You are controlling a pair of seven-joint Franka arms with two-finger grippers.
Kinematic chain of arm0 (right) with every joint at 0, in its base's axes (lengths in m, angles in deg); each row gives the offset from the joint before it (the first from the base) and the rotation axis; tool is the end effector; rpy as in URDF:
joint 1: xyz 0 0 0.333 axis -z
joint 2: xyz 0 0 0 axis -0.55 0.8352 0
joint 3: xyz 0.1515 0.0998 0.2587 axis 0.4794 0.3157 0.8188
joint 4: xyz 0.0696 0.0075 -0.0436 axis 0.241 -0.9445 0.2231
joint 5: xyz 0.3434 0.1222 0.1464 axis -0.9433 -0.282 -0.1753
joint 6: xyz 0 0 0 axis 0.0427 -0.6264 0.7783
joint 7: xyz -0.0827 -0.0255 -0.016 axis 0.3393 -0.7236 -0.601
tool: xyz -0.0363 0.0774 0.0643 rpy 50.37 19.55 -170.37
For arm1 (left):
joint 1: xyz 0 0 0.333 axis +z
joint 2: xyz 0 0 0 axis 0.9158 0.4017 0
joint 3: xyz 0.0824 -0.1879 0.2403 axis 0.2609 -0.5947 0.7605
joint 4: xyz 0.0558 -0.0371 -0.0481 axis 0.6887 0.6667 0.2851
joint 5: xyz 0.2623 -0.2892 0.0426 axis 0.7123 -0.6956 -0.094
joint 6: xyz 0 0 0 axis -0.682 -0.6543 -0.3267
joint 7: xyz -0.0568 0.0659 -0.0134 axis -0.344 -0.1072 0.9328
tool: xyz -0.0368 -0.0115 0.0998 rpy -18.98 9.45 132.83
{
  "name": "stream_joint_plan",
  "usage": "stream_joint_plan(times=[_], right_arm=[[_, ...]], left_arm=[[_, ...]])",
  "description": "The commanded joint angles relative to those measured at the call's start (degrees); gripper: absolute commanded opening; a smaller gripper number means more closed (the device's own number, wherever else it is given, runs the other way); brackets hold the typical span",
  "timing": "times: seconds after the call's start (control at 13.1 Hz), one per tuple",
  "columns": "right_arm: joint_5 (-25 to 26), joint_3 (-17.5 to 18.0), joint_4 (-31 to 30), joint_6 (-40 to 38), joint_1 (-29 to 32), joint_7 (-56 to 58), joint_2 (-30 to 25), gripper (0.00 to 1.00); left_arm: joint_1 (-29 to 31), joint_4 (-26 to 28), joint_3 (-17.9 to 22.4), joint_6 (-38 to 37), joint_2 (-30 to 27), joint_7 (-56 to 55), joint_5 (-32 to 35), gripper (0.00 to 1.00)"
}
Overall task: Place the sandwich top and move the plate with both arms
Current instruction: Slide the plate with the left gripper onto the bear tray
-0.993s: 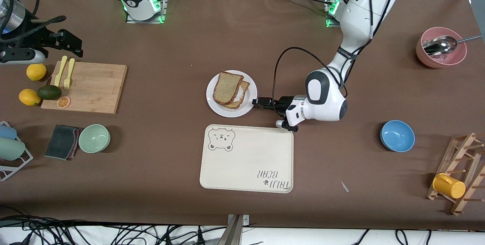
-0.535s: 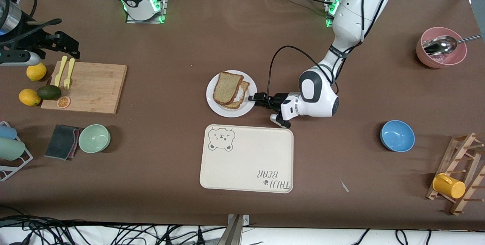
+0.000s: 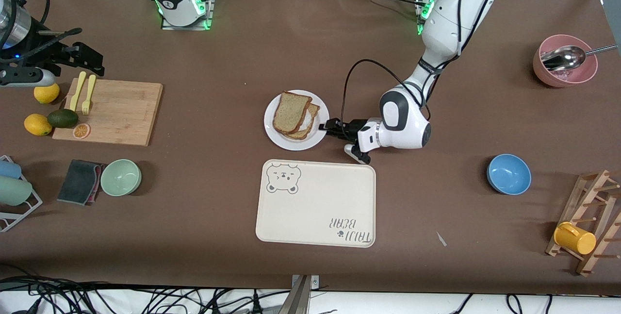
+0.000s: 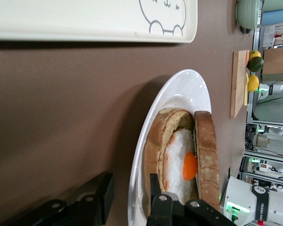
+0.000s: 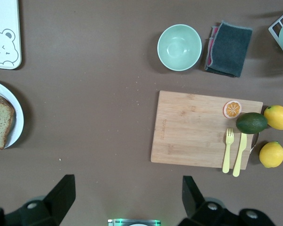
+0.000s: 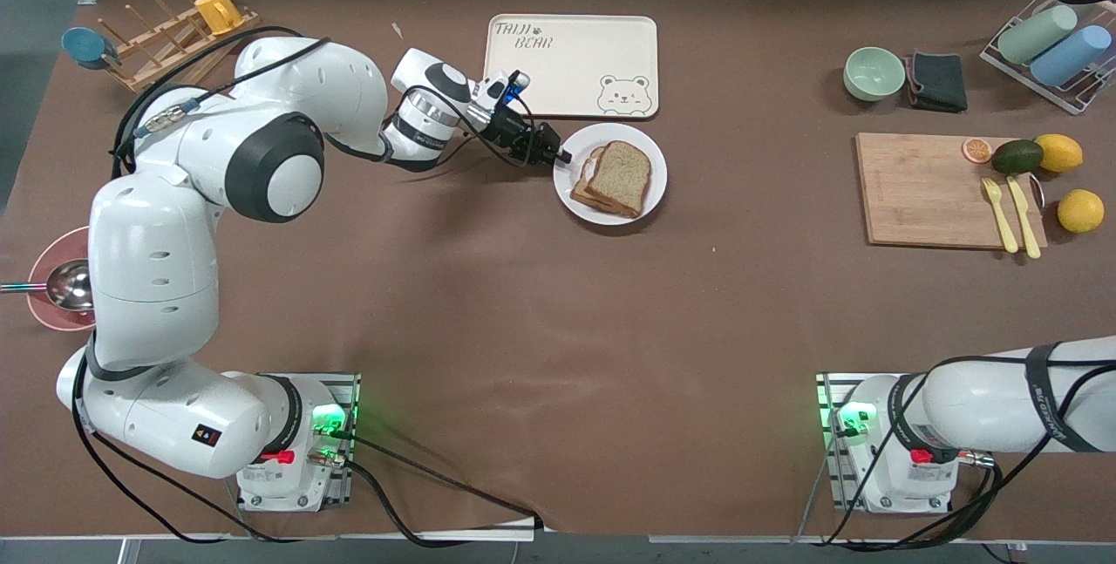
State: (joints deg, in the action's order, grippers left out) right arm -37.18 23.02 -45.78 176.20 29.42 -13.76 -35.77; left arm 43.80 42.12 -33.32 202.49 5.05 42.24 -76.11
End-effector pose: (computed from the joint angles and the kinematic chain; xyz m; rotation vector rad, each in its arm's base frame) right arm 0.5421 0.0351 0.6061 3.0993 0.0522 -0.1327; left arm 0.5409 -0.3398 0.1139 2.1518 -0.2628 -0.1935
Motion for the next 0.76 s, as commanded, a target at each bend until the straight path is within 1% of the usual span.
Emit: stream_joint_plan(times=[0.0, 0.08, 0.15, 0.23, 0.38, 0.69], right_arm=[[-0.2, -0.06, -0.78, -0.23, 0.25, 0.21, -1.2, 1.0], [-0.12, -0.06, -0.78, -0.32, 0.25, 0.21, -1.2, 1.0], [-0.11, -0.06, -0.78, -0.32, 0.25, 0.21, -1.2, 1.0], [-0.2, -0.06, -0.78, -0.32, 0.25, 0.56, -1.2, 1.0], [-0.12, -0.06, -0.87, -0.41, 0.25, 0.74, -1.2, 1.0], [-0.12, -0.15, -0.87, -0.32, 0.25, 0.74, -1.2, 1.0]], left_arm=[[-1.04, 0.12, 0.51, 1.04, -0.02, 2.45, -2.69, 0.21], [-1.04, 0.2, 0.51, 1.04, -0.02, 2.45, -2.69, 0.17], [-1.13, 0.38, 0.51, 1.04, 0.07, 2.53, -2.69, 0.15], [-1.39, 0.47, 0.51, 1.04, 0.07, 2.8, -2.69, 0.09], [-1.3, 0.38, 0.51, 0.95, 0.07, 2.89, -2.69, 0.0], [-0.69, 0.38, 0.51, 0.34, -0.28, 2.71, -2.6, 0.0]])
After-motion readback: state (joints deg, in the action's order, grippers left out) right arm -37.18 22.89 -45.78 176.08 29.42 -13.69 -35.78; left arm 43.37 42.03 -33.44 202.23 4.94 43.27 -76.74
